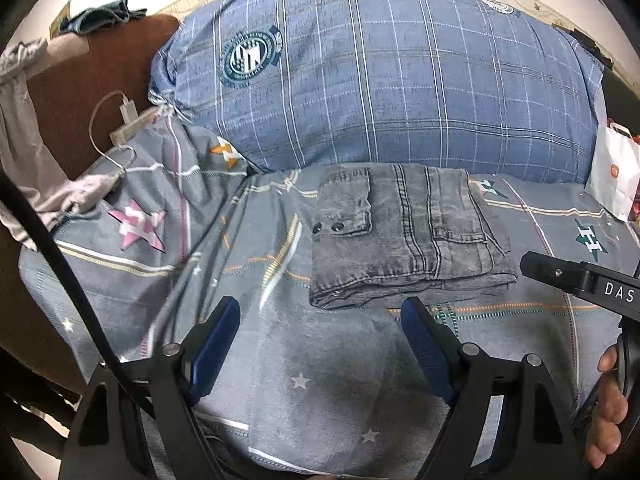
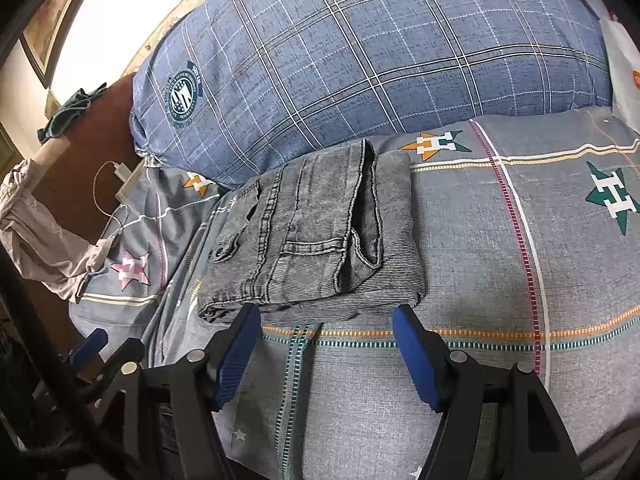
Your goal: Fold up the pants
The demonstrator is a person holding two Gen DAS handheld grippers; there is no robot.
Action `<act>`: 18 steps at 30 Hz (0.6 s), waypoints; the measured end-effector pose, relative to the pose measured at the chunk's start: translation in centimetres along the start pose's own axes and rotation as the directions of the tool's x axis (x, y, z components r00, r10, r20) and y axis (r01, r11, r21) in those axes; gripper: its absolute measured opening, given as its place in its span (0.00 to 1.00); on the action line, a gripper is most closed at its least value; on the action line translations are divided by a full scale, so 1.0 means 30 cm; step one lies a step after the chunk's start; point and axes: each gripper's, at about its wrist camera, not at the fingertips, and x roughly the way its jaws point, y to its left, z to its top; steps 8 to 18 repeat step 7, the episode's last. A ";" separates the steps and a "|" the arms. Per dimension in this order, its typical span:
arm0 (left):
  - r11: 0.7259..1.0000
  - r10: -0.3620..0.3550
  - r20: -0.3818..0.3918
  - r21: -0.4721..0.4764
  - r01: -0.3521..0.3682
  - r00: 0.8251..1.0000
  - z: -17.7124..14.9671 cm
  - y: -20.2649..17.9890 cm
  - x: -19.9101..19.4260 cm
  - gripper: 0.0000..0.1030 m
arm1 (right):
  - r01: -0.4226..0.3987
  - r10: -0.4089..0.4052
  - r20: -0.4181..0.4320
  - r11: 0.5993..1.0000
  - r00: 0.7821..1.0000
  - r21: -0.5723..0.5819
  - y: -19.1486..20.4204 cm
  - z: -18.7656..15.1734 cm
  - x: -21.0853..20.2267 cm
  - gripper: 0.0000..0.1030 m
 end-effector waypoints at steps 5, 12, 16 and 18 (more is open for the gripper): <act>1.000 -0.017 -0.015 0.013 0.017 1.000 -0.034 -0.006 0.085 0.81 | 0.023 -0.023 -0.019 1.000 1.000 0.009 -0.023 0.000 0.030 0.70; 0.999 -0.032 -0.036 0.010 0.033 0.999 -0.049 -0.002 0.123 0.81 | 0.033 -0.032 -0.026 0.999 0.999 0.015 -0.036 0.000 0.043 0.70; 0.999 -0.032 -0.036 0.010 0.033 0.999 -0.049 -0.002 0.123 0.81 | 0.033 -0.032 -0.026 0.999 0.999 0.015 -0.036 0.000 0.043 0.70; 0.999 -0.032 -0.036 0.010 0.033 0.999 -0.049 -0.002 0.123 0.81 | 0.033 -0.032 -0.026 0.999 0.999 0.015 -0.036 0.000 0.043 0.70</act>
